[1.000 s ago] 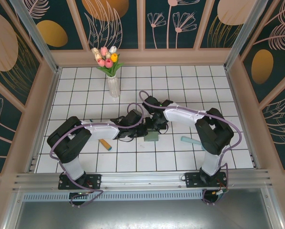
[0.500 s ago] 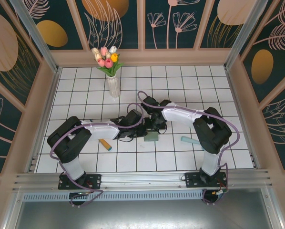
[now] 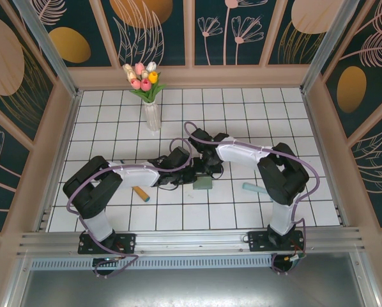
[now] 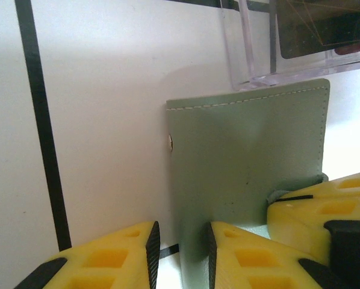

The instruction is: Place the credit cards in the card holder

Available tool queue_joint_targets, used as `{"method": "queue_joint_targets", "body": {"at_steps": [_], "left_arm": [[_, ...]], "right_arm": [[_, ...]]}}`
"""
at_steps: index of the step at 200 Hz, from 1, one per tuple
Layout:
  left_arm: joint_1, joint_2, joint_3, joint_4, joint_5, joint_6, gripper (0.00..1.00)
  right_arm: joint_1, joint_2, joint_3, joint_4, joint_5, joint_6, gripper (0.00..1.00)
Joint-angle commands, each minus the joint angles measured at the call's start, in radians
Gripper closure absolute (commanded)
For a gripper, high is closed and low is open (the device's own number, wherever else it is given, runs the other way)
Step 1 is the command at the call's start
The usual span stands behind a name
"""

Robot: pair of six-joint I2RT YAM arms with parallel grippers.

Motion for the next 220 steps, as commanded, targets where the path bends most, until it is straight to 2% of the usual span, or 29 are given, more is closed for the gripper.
{"method": "queue_joint_targets", "body": {"at_steps": [1, 54, 129, 163, 181, 198, 220], "left_arm": [[-0.007, 0.016, 0.003, -0.011, 0.002, 0.018, 0.71], [-0.008, 0.016, 0.001, -0.013, 0.002, 0.017, 0.71], [-0.007, 0.017, 0.002, -0.017, 0.000, 0.019, 0.71], [-0.007, 0.015, 0.005, -0.025, -0.002, 0.023, 0.71], [-0.008, 0.012, -0.001, -0.022, -0.006, 0.021, 0.71], [-0.008, 0.016, 0.005, -0.022, 0.000, 0.023, 0.71], [-0.007, 0.011, -0.001, -0.015, -0.002, 0.018, 0.71]], "right_arm": [[-0.009, 0.007, 0.023, -0.027, 0.029, -0.019, 1.00], [-0.005, 0.013, 0.076, -0.102, 0.084, -0.027, 1.00], [0.009, 0.082, 0.060, -0.104, 0.085, -0.026, 1.00], [0.034, 0.094, 0.096, -0.188, 0.126, -0.031, 1.00], [0.030, 0.064, 0.074, -0.152, 0.080, -0.041, 1.00], [0.025, 0.107, 0.039, -0.152, 0.099, -0.033, 1.00], [0.028, 0.131, -0.043, -0.034, 0.030, -0.021, 1.00]]}}
